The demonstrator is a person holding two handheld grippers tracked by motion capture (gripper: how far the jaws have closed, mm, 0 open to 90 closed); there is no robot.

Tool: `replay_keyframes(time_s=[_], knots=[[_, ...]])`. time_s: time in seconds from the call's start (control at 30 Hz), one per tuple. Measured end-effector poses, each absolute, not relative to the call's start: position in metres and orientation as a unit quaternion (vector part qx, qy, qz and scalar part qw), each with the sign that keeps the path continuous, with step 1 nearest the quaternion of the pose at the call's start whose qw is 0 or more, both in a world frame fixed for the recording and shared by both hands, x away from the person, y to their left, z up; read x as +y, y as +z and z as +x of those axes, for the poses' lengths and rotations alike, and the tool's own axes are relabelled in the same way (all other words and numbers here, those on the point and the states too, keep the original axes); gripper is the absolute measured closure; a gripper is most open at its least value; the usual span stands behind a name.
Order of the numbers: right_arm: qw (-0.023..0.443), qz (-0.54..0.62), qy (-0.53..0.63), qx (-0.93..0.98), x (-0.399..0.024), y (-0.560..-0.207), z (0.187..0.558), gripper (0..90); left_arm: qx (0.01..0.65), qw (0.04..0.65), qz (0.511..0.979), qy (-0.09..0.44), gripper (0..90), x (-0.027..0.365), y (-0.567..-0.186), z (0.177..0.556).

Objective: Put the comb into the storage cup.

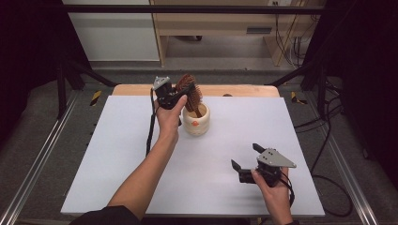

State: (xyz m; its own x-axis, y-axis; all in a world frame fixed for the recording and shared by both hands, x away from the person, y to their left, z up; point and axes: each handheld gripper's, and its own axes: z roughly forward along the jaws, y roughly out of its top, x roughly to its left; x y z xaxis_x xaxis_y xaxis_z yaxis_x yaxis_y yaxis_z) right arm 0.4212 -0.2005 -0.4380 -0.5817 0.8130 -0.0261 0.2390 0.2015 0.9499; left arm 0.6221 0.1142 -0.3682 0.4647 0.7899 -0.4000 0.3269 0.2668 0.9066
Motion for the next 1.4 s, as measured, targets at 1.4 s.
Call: replay_keyframes(time_s=[1.4], knots=[[0.275,0.363,0.516,0.726,-0.1992,-0.4382,0.4209,4.0,0.492,0.636,0.569,0.174,48.8,0.1240,-0.3729,0.6195]])
